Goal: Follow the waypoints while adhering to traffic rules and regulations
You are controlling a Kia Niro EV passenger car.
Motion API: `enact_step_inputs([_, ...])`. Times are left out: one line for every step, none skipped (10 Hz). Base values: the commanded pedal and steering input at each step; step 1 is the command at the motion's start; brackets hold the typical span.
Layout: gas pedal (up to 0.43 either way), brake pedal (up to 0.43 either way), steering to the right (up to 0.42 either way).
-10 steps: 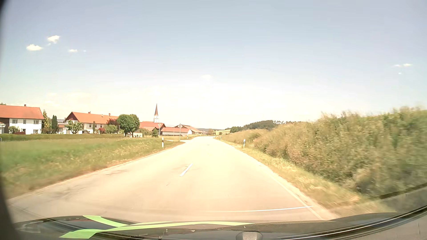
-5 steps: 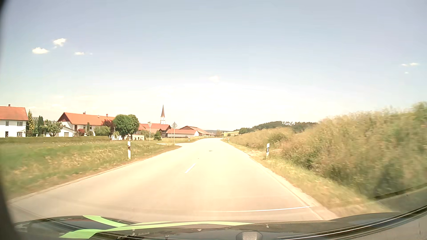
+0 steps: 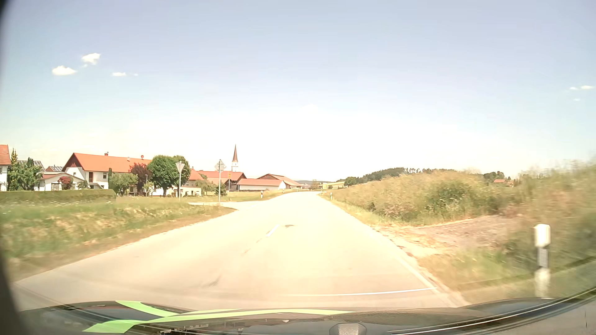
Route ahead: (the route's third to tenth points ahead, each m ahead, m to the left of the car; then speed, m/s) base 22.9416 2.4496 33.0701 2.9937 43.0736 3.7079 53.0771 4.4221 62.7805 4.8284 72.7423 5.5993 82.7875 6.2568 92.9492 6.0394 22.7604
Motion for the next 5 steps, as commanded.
enact_step_inputs([0.248, 0.000, -0.010])
enact_step_inputs([0.248, 0.000, -0.008])
enact_step_inputs([0.240, 0.000, -0.006])
enact_step_inputs([0.240, 0.000, -0.005])
enact_step_inputs([0.209, 0.000, -0.005])
